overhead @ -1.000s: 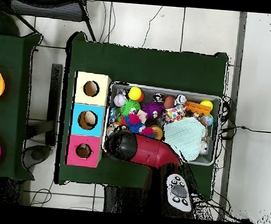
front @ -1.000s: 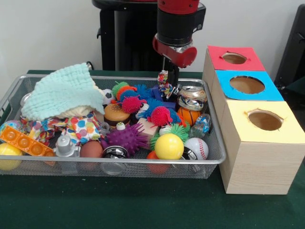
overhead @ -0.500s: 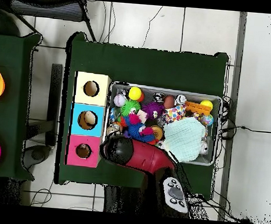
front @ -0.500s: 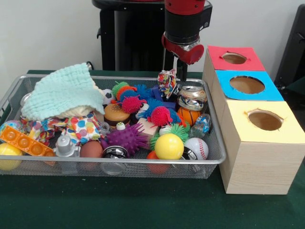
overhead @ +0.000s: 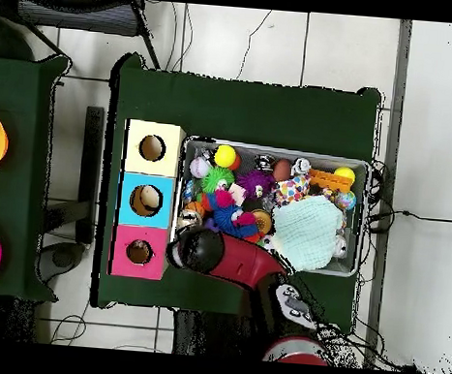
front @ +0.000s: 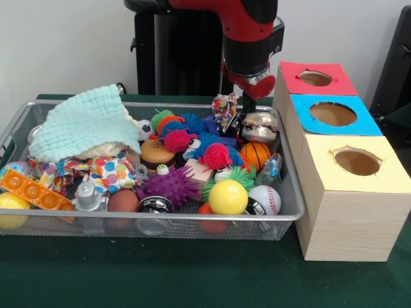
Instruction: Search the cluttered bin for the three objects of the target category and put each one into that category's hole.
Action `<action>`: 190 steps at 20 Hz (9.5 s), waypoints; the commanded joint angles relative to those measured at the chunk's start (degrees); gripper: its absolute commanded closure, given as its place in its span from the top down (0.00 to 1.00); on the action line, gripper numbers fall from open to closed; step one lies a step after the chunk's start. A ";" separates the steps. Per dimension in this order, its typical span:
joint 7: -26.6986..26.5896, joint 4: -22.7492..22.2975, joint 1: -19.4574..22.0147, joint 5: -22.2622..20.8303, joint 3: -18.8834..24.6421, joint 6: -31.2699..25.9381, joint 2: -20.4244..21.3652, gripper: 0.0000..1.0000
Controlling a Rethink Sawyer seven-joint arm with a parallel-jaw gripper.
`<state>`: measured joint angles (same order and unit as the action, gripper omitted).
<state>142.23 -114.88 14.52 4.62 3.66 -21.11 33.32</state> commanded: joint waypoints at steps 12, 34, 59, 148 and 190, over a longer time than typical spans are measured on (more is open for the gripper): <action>2.82 6.43 1.57 -2.31 2.96 14.70 -9.84 0.00; 0.68 10.62 4.48 -15.74 0.71 21.05 2.43 0.00; -4.04 22.07 -7.79 -16.63 -18.53 11.52 1.23 0.00; 2.15 -0.25 6.77 -14.35 2.22 -3.48 20.04 0.00; 5.11 -1.62 -0.43 -2.77 6.55 18.46 12.20 1.00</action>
<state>142.22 -116.71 15.13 2.89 8.04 -5.64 47.82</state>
